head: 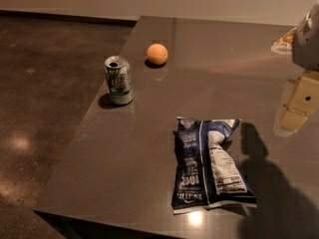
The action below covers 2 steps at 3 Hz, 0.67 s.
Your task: Pick blue chip bag
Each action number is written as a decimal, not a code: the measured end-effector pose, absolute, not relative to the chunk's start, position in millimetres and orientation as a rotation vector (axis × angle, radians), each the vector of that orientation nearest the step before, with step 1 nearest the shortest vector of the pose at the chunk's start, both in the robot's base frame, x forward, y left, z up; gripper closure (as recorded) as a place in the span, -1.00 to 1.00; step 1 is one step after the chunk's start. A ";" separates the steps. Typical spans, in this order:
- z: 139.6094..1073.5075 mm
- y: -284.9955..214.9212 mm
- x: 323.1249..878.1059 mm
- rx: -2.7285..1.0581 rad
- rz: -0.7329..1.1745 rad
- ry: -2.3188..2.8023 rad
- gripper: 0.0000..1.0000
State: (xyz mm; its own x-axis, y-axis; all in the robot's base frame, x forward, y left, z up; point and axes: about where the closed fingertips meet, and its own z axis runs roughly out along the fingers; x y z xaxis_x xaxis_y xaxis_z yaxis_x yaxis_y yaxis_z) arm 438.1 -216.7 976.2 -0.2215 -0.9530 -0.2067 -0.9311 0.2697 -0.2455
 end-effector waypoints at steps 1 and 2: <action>976.2 -216.6 438.1 -1.725 -0.099 2.232 -1.00; 974.8 -213.5 437.8 -1.761 -0.102 2.214 -1.00</action>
Offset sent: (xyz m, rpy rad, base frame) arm -0.0016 0.0072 -0.0097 -0.0323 0.0340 0.0769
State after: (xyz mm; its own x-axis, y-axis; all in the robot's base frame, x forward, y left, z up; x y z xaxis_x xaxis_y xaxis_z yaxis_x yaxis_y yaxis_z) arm 437.8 -213.5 974.8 -0.1964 -0.9609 -0.1953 -0.9387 0.2418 -0.2457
